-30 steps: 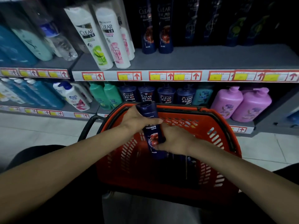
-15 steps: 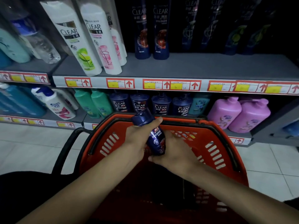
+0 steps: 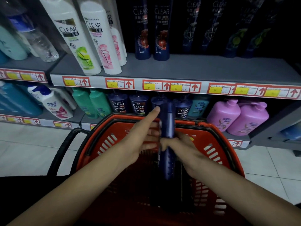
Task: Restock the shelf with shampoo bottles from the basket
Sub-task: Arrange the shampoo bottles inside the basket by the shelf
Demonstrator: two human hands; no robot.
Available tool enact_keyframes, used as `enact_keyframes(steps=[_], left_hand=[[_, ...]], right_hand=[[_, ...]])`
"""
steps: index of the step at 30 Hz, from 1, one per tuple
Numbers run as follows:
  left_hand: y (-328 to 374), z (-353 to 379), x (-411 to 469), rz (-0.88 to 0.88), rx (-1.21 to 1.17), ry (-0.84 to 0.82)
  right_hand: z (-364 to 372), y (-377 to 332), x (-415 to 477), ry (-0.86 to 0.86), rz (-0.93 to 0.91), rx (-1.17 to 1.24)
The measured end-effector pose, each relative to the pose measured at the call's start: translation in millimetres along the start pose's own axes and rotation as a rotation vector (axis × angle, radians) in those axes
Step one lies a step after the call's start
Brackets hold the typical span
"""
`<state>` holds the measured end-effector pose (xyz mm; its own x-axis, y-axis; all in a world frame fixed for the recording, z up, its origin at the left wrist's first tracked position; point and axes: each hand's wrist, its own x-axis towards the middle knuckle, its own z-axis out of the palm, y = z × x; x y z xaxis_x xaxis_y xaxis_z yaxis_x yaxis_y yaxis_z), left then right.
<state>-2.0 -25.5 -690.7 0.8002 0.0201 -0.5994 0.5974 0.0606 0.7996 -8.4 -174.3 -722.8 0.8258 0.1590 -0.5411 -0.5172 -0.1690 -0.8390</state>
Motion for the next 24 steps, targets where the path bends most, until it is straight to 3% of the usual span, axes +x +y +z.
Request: enact_keyframes(steps=[5,11,17,24], left_hand=[[2.2,-6.7,-5.4,0.017,0.037,0.033],[1.6,-11.1,-9.0,0.093,0.078,0.034],[6.2,-8.4,-11.4,0.214,0.089,0.057],[15.1,-11.8,-19.4,0.311,0.05,0.09]], right_hand=[[-3.2,-11.5,-6.5,-0.078,0.08,0.412],[-2.5,-16.5,-6.8,-0.13,0.026,0.47],[1.6,-23.2,-4.2,-0.114,-0.095,0.158],[16.9,-42.0,-8.8,0.282,-0.471,-0.426]])
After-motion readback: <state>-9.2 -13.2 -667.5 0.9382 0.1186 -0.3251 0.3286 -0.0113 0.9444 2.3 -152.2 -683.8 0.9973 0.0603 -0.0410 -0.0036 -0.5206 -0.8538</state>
